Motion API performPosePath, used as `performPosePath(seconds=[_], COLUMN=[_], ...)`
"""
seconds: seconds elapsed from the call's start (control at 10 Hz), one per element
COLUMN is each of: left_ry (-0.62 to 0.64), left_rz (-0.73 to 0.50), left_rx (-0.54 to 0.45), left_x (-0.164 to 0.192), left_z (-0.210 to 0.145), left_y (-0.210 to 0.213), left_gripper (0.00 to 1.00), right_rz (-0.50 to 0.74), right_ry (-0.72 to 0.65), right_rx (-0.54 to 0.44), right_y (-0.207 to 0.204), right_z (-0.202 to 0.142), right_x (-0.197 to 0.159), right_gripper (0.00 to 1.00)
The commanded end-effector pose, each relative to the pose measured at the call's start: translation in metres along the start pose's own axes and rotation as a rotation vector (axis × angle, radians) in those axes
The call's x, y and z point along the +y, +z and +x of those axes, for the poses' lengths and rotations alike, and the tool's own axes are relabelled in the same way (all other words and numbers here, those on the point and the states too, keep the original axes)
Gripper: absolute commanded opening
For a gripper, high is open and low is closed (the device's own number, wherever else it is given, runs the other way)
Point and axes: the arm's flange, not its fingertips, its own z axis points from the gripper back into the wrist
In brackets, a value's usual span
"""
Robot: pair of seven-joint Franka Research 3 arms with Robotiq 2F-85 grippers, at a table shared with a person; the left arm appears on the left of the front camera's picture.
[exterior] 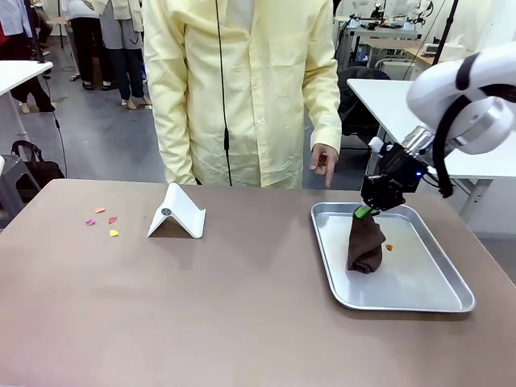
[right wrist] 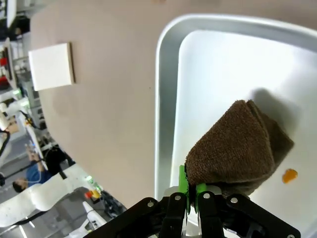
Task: Clean the surface of the table.
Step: If a person points to the right, clean the right side of the table with your right hand, and if they point to the left, clean the left side with your left hand.
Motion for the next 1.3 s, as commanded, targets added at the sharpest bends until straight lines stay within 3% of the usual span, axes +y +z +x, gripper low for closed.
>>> performPosePath(seconds=[0.0, 0.3, 0.9, 1.2], left_ry=[-0.012, -0.012, -0.012, -0.012], left_rz=[-0.02, -0.02, -0.02, -0.02], left_rx=[-0.013, -0.013, -0.013, -0.013], left_x=[-0.005, -0.005, -0.005, -0.005], left_z=[-0.002, -0.002, -0.002, -0.002], left_y=[-0.002, -0.002, -0.002, -0.002], left_gripper=[0.22, 0.22, 0.22, 0.22], right_rz=[-0.073, -0.22, -0.423, -0.447], right_ry=[-0.006, -0.001, 0.12, 0.145], right_rx=[0.06, 0.189, 0.21, 0.212], right_y=[-0.01, -0.034, -0.053, -0.06], right_z=[0.017, 0.018, -0.005, -0.02], right_x=[0.011, 0.015, 0.0, -0.015], right_gripper=[0.06, 0.06, 0.06, 0.06])
